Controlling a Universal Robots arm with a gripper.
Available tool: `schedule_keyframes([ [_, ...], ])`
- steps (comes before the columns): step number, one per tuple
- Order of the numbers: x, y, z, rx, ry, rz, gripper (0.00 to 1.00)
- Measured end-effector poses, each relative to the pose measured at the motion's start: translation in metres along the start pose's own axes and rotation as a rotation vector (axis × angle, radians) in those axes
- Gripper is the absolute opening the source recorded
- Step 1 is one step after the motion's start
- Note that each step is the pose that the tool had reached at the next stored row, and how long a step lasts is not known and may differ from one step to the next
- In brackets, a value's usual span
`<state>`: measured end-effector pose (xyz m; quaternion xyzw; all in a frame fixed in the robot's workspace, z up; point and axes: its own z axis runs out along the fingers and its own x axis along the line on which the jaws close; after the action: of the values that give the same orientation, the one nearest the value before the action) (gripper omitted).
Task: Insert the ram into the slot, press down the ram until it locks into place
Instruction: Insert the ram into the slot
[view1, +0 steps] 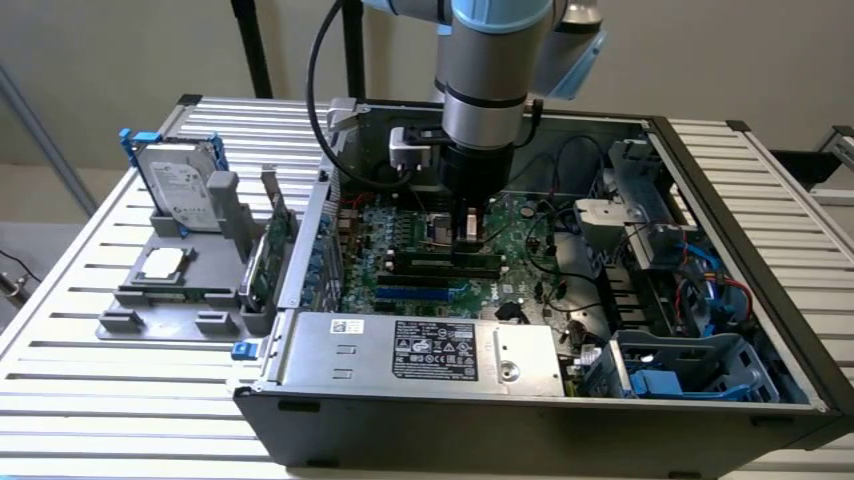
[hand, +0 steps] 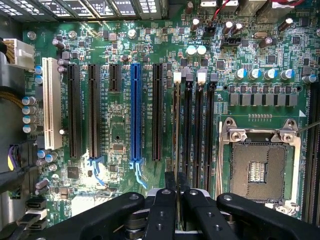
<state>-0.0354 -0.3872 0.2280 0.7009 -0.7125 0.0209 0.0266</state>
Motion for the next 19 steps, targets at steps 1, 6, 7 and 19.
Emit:
schedule_keyframes([
  [1, 0.000, 0.0000, 0.0002, 0.0001, -0.0002, 0.000, 0.13],
  [6, 0.000, -0.0001, 0.0003, -0.0006, -0.0002, 0.000, 0.20],
  [7, 0.000, -0.0001, 0.0001, -0.0012, -0.0003, 0.000, 0.27],
  [19, 0.001, 0.0034, -0.0157, -0.0100, -0.0003, -0.001, 0.12],
])
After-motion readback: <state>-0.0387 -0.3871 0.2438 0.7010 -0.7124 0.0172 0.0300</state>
